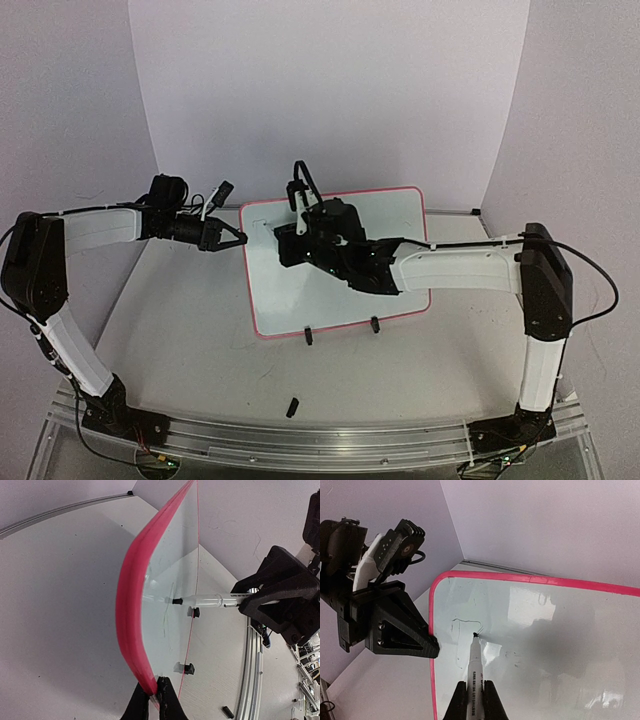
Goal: Write a sentence on the whiteboard
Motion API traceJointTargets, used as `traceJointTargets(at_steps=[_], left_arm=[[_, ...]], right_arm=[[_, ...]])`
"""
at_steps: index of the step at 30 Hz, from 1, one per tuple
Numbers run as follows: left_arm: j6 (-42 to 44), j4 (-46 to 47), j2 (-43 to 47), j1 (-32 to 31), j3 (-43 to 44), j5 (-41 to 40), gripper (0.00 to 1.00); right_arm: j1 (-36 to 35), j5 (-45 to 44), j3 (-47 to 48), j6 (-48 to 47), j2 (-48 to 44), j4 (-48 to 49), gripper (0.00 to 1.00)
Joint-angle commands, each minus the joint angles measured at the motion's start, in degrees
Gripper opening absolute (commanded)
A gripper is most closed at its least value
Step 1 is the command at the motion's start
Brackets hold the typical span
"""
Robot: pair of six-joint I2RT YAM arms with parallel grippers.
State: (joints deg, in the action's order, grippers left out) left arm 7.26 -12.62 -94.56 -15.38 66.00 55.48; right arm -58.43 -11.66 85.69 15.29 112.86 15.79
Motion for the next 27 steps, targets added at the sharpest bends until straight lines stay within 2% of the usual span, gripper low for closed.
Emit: traceJointTargets(at_steps=[1, 18, 27], left_arm=[[5.6, -1.0, 0.6, -1.4, 1.2, -2.5, 0.00], [5.6, -1.0, 0.6, -1.3, 1.4, -2.4, 0.00], [5.6, -1.0, 0.8, -1.3, 1.4, -2.4, 0.00]], right_arm=[[0.3, 0.3, 0.5, 0.1, 0.3, -2.3, 0.00], [0.2, 1.8, 3.8, 0.4, 2.8, -2.8, 0.00], [0.1, -3.6, 0.2, 0.7, -0.5, -2.1, 0.00]])
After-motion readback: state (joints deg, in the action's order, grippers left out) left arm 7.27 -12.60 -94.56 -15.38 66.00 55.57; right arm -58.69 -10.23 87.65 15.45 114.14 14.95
